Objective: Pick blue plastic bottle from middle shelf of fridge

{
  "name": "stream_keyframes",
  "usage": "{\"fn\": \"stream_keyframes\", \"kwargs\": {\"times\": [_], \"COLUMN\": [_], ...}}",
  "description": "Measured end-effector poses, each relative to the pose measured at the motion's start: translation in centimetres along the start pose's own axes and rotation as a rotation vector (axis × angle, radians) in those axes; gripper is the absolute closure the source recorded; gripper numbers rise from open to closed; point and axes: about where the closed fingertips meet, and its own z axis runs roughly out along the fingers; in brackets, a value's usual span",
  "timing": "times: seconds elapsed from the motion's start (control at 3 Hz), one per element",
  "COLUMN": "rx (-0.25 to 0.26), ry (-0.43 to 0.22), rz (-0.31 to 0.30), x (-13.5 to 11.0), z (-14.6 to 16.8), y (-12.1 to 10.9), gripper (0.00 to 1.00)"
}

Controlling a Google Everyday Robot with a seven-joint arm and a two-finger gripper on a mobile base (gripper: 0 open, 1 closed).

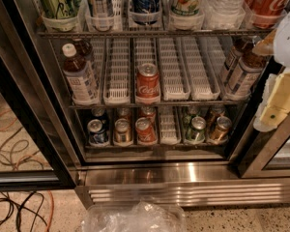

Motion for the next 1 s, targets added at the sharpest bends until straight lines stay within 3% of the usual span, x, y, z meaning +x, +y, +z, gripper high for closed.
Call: {"fn": "stream_keyframes", "kwargs": {"times": [0.33,0.67,1.0], "rx": [0.004,-0.02,-0.064], "ry": [0.0,-0.076,-0.23], "rz": [0.0,0.002,0.055], "x": [0.0,-1.8,-4.4], "z": [-0.1,1.3,4.5], "y": [0.0,0.9,3.7], "gripper": [0.0,0.0,0.0]}}
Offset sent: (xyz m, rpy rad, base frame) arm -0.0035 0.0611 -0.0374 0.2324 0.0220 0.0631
